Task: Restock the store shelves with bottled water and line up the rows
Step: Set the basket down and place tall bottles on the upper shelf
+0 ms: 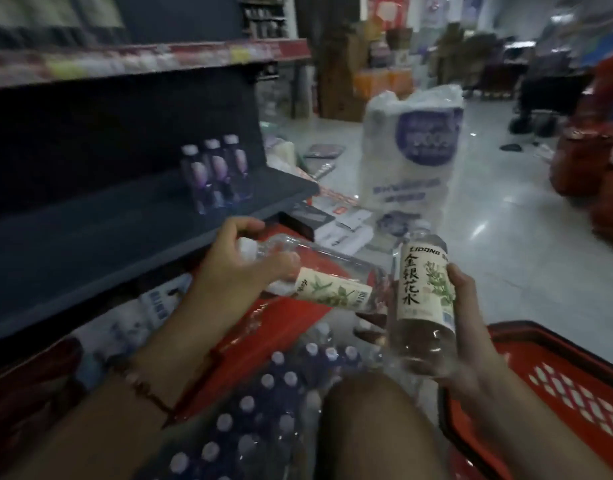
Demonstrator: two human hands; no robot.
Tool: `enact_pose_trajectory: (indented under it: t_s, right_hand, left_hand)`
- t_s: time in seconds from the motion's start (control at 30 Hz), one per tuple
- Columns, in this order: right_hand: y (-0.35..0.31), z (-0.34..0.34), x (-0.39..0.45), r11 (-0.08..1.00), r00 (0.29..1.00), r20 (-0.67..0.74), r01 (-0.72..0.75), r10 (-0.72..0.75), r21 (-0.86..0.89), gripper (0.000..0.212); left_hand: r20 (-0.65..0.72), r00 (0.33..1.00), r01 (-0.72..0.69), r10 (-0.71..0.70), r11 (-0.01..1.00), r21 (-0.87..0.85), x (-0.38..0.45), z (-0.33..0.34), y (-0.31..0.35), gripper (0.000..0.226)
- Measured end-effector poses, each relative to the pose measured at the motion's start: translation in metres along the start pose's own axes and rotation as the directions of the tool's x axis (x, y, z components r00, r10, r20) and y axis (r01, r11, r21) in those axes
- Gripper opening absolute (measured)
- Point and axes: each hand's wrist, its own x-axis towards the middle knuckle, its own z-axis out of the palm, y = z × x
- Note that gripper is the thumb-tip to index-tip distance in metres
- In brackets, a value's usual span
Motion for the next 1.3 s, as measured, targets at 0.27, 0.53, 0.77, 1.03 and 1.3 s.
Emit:
enact_pose_trajectory:
  t_s: [0.27,0.53,0.77,1.03,1.3]
  right_hand:
    - [0.165,0.130,0.071,0.945,0.928,0.194,-0.293,0.318,-0.145,0.048]
    - [0.274,0.132,0.068,0.737,0.726,0.128,-0.664,0.676,-0.129,0.060]
    - [0.296,0.132,0.090,0.569,0.556,0.119,-0.807,0.822,-0.160,0.062]
    - [0.305,0.129,0.103,0.560,0.571,0.004,-0.804,0.821,-0.199,0.065]
    - [0.295,0.125,0.107,0.611,0.617,0.051,-0.760,0.785,-0.222,0.054]
  left_hand:
    - [-0.333,0.942,-0.035,-0.038,0.977,-0.209,-0.051,-0.157,-0.070,0.059]
    - [-0.285,0.950,0.124,-0.126,0.992,-0.026,-0.079,-0.187,-0.128,0.091]
    - [-0.448,0.792,0.322,-0.416,0.907,-0.273,-0.074,-0.210,-0.132,0.046]
    - [-0.286,0.631,0.317,-0.721,0.576,-0.754,-0.069,-0.234,-0.149,0.045]
    - [-0.235,0.665,0.358,-0.709,0.579,-0.732,-0.073,-0.236,-0.148,0.052]
